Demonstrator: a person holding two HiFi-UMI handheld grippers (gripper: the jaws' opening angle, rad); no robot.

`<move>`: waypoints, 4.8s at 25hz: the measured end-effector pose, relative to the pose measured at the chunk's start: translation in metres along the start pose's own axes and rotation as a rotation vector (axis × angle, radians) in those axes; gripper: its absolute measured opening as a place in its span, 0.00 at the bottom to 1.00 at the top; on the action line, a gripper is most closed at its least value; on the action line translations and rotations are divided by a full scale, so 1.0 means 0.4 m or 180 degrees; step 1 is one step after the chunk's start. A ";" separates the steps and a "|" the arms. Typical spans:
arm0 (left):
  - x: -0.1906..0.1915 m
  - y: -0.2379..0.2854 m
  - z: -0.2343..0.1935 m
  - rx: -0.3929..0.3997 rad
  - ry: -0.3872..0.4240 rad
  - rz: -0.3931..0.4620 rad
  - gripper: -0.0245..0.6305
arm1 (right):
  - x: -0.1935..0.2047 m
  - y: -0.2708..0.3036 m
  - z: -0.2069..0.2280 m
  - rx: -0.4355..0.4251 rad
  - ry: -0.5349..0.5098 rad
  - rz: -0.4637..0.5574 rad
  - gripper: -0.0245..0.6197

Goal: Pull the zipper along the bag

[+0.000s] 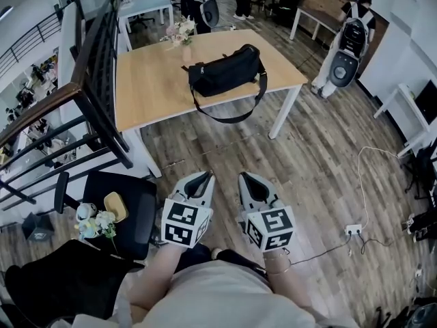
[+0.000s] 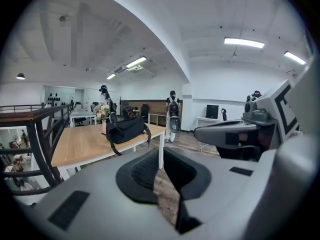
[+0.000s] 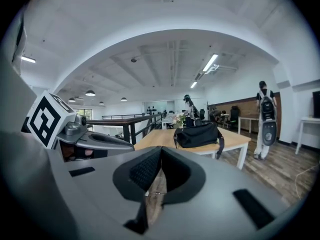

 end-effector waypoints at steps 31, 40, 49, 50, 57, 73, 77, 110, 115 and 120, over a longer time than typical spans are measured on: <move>-0.135 0.382 -0.316 0.0073 -0.0015 0.0096 0.30 | -0.104 0.427 0.243 0.0039 0.0073 0.0028 0.24; -0.191 0.525 -0.485 0.0191 -0.0021 0.0060 0.29 | -0.156 0.625 0.288 0.0151 0.0174 -0.0024 0.24; -0.155 0.609 -0.596 0.0113 -0.0230 -0.0097 0.29 | -0.146 0.768 0.323 0.0031 0.0202 -0.0205 0.24; -0.157 0.621 -0.607 0.0082 -0.0249 -0.0092 0.29 | -0.150 0.792 0.330 -0.0009 0.0187 -0.0210 0.24; -0.224 0.757 -0.680 -0.0124 -0.0230 -0.0026 0.30 | -0.214 0.965 0.434 -0.0263 0.0070 -0.0131 0.22; -0.351 0.985 -0.860 -0.1027 -0.0452 0.0133 0.30 | -0.329 1.236 0.677 -0.0842 -0.0109 -0.0103 0.22; -0.342 1.006 -0.877 -0.1216 -0.0561 0.0137 0.29 | -0.320 1.268 0.697 -0.0994 -0.0173 -0.0185 0.22; -0.185 0.978 -0.918 -0.0878 -0.1115 -0.0436 0.31 | -0.213 1.347 0.519 -0.1453 -0.0209 -0.0821 0.22; -0.164 0.982 -0.920 -0.0775 -0.1301 -0.0393 0.32 | -0.205 1.356 0.501 -0.1487 -0.0303 -0.0826 0.22; -0.152 0.981 -0.930 -0.0636 -0.1484 -0.0353 0.32 | -0.200 1.349 0.490 -0.1509 -0.0559 -0.0778 0.22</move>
Point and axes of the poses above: the fingertips, and each gripper's own axes: y forward along the fingers, z to its right, x out of its underside, the point moved 6 cm from there along -y, backward along the fingers, and after that the axes turned 2 degrees about -z, right-handed, at the moved point
